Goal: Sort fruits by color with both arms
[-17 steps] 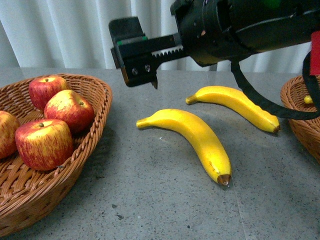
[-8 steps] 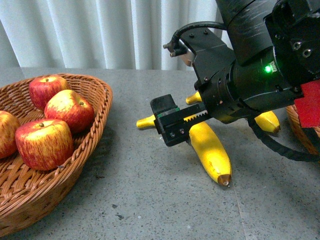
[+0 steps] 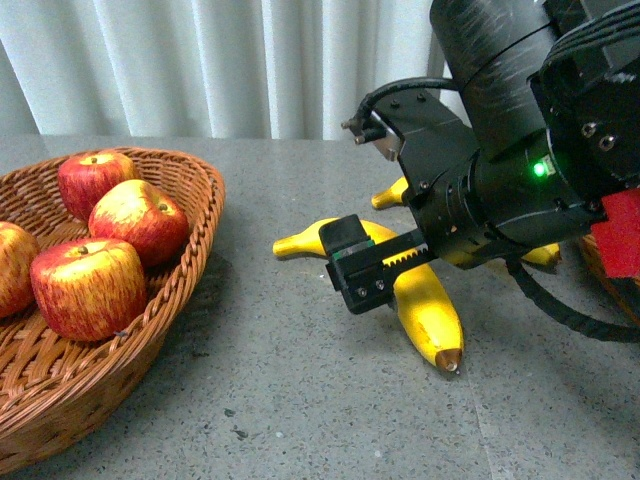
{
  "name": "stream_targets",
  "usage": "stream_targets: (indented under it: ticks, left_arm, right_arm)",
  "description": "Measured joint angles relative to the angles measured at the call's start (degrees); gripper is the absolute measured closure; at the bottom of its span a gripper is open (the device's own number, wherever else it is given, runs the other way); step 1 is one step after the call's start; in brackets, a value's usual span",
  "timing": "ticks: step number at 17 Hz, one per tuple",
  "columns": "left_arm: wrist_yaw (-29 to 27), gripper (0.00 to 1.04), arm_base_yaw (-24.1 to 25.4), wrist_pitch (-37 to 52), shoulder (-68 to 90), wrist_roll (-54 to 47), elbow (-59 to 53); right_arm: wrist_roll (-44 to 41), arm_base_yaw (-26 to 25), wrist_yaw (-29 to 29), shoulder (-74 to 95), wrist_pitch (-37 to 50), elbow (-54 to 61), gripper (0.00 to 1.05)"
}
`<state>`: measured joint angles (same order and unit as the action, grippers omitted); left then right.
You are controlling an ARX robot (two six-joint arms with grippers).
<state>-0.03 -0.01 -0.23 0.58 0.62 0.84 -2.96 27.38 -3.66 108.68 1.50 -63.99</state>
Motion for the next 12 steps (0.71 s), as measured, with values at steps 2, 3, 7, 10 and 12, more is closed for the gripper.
stream_targets:
  ticks: [2, 3, 7, 10, 12]
  left_arm:
    - [0.00, 0.07, 0.00, 0.00, 0.00, 0.00, 0.00]
    - [0.00, 0.07, 0.00, 0.00, 0.00, 0.00, 0.00]
    - [0.00, 0.07, 0.00, 0.00, 0.00, 0.00, 0.00]
    - [0.00, 0.07, 0.00, 0.00, 0.00, 0.00, 0.00]
    - [0.00, 0.07, 0.00, 0.00, 0.00, 0.00, 0.00]
  right_arm:
    - [-0.79, 0.07, -0.22, 0.98, 0.33, 1.03, 0.07]
    - [-1.03, 0.09, -0.20, 1.25, 0.59, 1.40, 0.07]
    - [-1.86, 0.39, -0.11, 1.25, 1.81, 2.03, 0.20]
    - [-2.78, 0.33, 0.61, 1.14, 3.10, 2.71, 0.53]
    - [-2.58, -1.01, 4.07, -0.72, 4.92, 3.43, 0.69]
